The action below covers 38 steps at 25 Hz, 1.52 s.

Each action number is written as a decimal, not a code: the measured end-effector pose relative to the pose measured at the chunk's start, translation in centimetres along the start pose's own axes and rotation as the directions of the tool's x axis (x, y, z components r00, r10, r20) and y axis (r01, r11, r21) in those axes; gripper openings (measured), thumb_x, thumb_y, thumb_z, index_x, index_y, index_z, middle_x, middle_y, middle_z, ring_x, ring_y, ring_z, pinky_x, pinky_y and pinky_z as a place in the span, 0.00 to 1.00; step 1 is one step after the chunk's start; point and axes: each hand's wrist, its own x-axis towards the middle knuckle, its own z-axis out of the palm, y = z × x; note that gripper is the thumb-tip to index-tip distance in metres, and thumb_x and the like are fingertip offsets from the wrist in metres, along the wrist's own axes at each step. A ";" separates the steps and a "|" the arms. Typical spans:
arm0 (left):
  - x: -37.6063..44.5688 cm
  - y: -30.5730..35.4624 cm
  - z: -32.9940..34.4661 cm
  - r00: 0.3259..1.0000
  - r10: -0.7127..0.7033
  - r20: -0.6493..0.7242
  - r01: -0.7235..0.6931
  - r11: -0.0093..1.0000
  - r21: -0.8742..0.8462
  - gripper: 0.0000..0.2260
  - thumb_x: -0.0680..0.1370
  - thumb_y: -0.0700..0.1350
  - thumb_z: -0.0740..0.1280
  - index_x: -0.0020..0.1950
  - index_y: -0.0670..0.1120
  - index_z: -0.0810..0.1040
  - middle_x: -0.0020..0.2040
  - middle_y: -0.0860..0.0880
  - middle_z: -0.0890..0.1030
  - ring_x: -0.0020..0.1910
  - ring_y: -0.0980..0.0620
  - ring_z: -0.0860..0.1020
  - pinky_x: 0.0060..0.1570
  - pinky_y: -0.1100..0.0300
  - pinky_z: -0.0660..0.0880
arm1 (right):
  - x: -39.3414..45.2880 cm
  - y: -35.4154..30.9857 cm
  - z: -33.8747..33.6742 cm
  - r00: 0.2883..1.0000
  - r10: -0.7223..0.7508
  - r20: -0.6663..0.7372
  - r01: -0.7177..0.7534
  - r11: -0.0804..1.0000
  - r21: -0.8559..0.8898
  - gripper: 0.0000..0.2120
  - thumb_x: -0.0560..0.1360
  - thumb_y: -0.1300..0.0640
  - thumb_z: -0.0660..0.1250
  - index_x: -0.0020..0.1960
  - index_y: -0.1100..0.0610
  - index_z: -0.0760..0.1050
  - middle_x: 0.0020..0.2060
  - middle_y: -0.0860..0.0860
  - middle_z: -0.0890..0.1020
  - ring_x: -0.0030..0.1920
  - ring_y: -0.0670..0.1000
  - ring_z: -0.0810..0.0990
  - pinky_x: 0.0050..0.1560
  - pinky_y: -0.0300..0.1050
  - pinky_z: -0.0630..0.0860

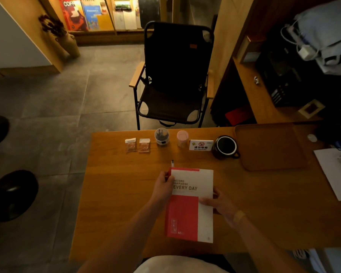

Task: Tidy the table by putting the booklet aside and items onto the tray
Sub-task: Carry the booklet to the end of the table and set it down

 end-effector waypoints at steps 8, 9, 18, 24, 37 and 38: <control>-2.6 0.4 -2.3 0.998 0.016 -0.064 -0.023 0.992 -0.121 0.06 0.81 0.46 0.63 0.57 0.51 0.74 0.49 0.47 0.83 0.41 0.53 0.85 0.34 0.61 0.80 | -1.9 -0.4 1.0 0.997 -0.083 -0.012 0.082 0.996 -0.034 0.20 0.71 0.59 0.74 0.61 0.49 0.74 0.51 0.52 0.84 0.46 0.52 0.86 0.39 0.47 0.82; -3.2 0.2 -2.6 0.997 0.019 -0.070 -0.026 0.993 -0.111 0.07 0.81 0.47 0.63 0.58 0.50 0.74 0.50 0.47 0.83 0.43 0.53 0.84 0.35 0.61 0.80 | -2.1 -0.5 1.0 0.996 -0.090 0.000 0.090 0.995 -0.050 0.20 0.71 0.59 0.74 0.60 0.49 0.74 0.51 0.51 0.84 0.46 0.52 0.86 0.39 0.47 0.82; -10.0 -3.7 -3.8 0.999 0.044 -0.003 -0.044 0.999 -0.016 0.13 0.80 0.48 0.65 0.64 0.52 0.73 0.56 0.50 0.81 0.51 0.51 0.83 0.42 0.58 0.81 | -3.3 -1.4 0.0 0.987 -0.135 0.086 0.140 0.988 -0.062 0.20 0.70 0.57 0.75 0.58 0.44 0.74 0.49 0.50 0.86 0.46 0.52 0.86 0.41 0.49 0.81; -13.8 -5.8 -4.1 0.992 0.040 -0.120 -0.050 0.995 -0.087 0.13 0.79 0.42 0.67 0.62 0.53 0.76 0.54 0.48 0.82 0.47 0.53 0.84 0.38 0.61 0.80 | -4.2 -1.4 0.5 0.974 -0.145 0.173 0.161 0.984 -0.081 0.22 0.70 0.58 0.75 0.60 0.47 0.73 0.50 0.51 0.85 0.46 0.53 0.86 0.40 0.49 0.81; -16.2 -5.6 -10.2 0.981 0.065 -0.183 -0.077 0.995 -0.060 0.11 0.79 0.43 0.67 0.60 0.55 0.75 0.54 0.49 0.81 0.51 0.51 0.83 0.46 0.55 0.82 | -6.1 -0.8 7.2 0.956 -0.202 0.214 0.235 0.962 -0.142 0.21 0.72 0.55 0.73 0.62 0.46 0.71 0.52 0.51 0.84 0.50 0.55 0.84 0.42 0.51 0.81; -16.1 -5.5 -11.1 0.983 0.068 -0.172 -0.079 0.995 -0.055 0.11 0.79 0.43 0.67 0.60 0.55 0.75 0.54 0.49 0.81 0.51 0.51 0.83 0.46 0.54 0.82 | -6.2 -0.7 8.1 0.958 -0.205 0.202 0.236 0.960 -0.148 0.23 0.71 0.54 0.73 0.63 0.46 0.70 0.53 0.51 0.83 0.50 0.55 0.84 0.44 0.53 0.81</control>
